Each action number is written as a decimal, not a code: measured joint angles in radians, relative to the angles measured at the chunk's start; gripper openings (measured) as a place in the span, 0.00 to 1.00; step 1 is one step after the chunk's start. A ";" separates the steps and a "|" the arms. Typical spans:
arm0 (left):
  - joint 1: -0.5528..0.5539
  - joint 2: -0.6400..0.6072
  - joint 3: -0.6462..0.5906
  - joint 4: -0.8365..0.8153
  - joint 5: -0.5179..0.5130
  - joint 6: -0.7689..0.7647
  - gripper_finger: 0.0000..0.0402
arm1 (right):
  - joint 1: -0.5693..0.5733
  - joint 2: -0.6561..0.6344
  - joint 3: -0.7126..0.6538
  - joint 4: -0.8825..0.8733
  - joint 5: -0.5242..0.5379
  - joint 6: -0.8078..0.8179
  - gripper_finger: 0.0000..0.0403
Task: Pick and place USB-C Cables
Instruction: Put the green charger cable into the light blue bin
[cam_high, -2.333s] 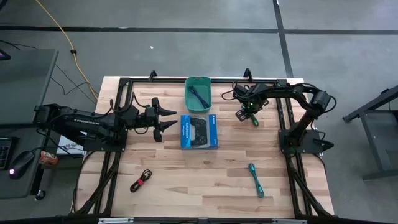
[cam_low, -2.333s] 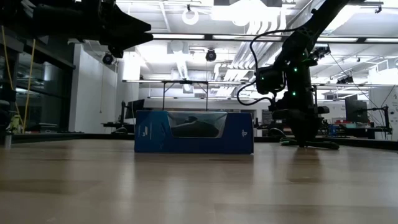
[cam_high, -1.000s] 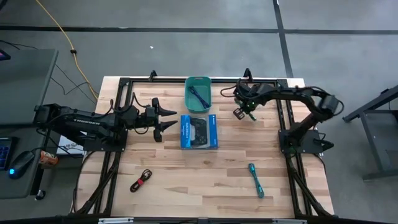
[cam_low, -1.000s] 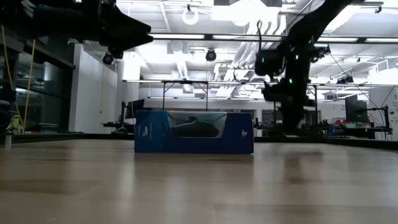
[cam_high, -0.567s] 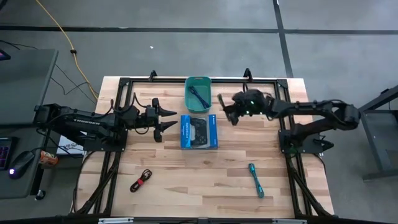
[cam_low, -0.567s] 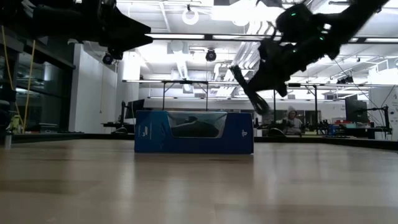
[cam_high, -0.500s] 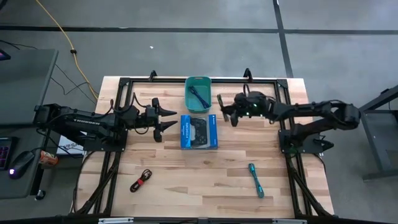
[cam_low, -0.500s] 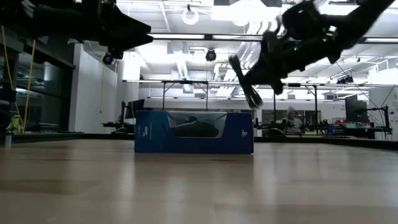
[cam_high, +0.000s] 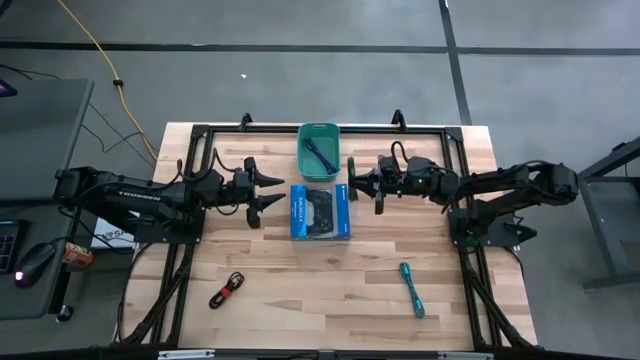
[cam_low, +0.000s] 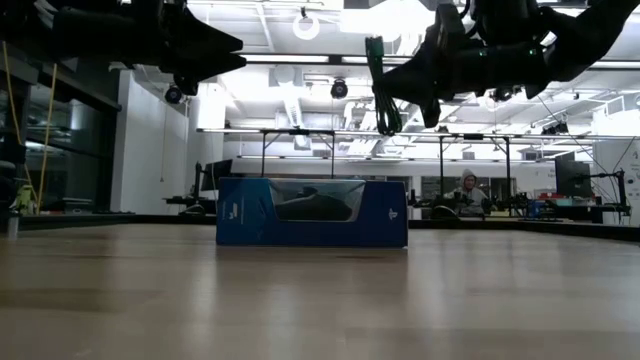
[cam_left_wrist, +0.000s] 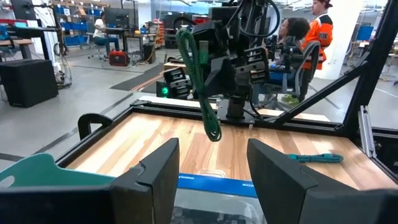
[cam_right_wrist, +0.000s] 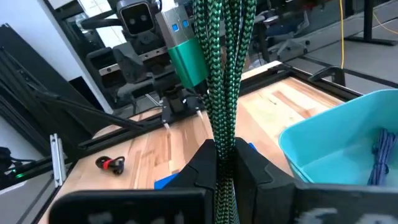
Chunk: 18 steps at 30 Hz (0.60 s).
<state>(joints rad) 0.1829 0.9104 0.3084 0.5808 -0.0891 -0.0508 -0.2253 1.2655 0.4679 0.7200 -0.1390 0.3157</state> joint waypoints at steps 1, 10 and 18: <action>0.000 0.000 0.000 0.002 -0.001 -0.012 0.42 | 0.002 0.000 0.000 0.000 0.000 0.000 0.02; 0.000 0.185 0.014 0.223 -0.008 -0.130 0.42 | 0.066 0.000 0.004 0.050 0.059 0.016 0.02; -0.001 0.383 0.143 0.236 0.049 -0.100 0.42 | 0.128 0.193 0.173 -0.034 0.039 0.016 0.02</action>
<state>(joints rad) 0.1818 1.2934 0.4514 0.8165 -0.0399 -0.1512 -0.0976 1.4581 0.6414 0.6859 -0.1001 0.3317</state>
